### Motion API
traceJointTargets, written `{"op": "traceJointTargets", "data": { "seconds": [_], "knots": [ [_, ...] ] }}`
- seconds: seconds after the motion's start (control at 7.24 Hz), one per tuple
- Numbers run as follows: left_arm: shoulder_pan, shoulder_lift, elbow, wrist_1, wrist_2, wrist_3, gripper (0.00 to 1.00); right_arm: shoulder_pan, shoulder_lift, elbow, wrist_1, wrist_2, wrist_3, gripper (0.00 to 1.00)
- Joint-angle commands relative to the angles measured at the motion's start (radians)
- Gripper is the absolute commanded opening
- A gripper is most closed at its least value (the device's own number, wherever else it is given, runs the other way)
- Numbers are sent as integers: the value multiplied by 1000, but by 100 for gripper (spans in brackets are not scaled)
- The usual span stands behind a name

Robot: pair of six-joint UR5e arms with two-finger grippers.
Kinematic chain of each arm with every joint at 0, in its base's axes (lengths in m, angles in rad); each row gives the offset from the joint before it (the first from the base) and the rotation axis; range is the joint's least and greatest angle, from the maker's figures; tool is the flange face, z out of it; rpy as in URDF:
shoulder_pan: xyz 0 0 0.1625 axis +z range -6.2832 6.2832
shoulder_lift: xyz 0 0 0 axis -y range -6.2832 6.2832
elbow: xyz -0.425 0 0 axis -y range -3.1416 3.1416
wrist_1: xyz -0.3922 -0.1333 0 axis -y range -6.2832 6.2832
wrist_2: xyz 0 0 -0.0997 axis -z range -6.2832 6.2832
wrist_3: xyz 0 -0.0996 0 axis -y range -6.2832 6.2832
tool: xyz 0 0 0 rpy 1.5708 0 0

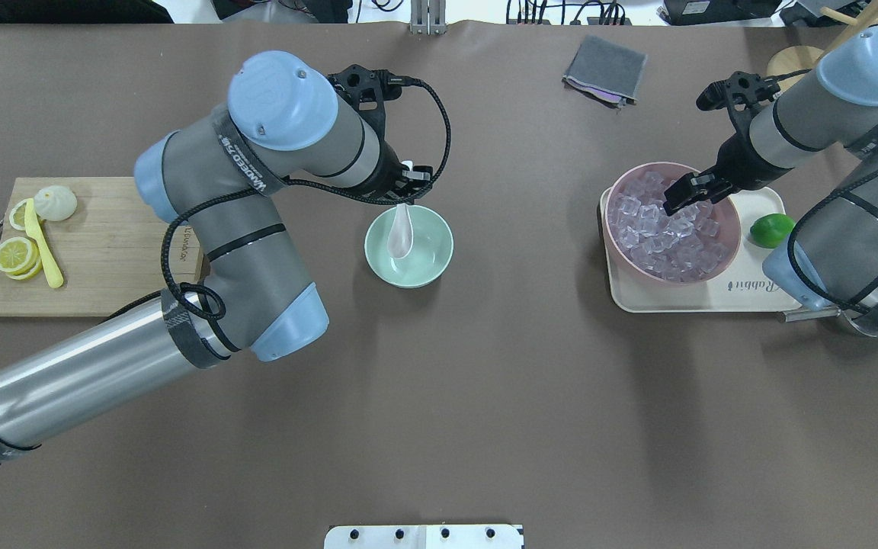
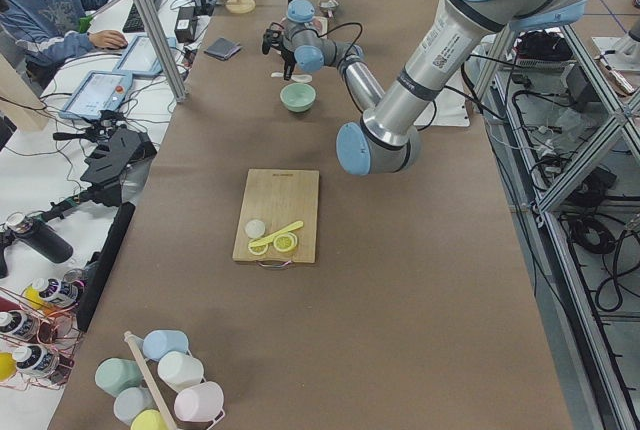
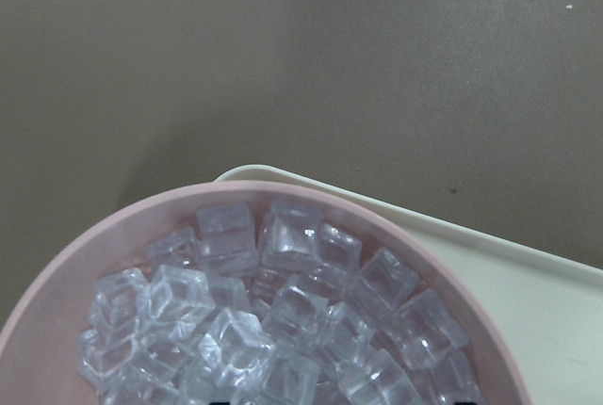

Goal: Put spoon and ice into bowl

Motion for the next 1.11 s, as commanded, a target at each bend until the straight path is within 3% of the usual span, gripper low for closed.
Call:
{"op": "traceJointTargets", "data": {
  "seconds": [0.0,0.28,0.41,0.55,0.83,0.97],
  "knots": [
    [15,-11,69,-72,20,3,0,-8,-11,2,0,3,0,84],
    [15,-13,133,-151,46,8,0,-10,-20,5,2,17,0,84],
    [17,-14,133,-151,50,5,39,-10,-21,18,0,26,3,83],
    [15,-11,131,-151,50,8,97,-11,-32,25,0,32,3,83],
    [15,-11,133,-151,50,8,98,-31,-40,27,0,23,9,72],
    [14,-11,133,-151,50,8,98,-36,-40,25,0,20,9,72]
  ]
}}
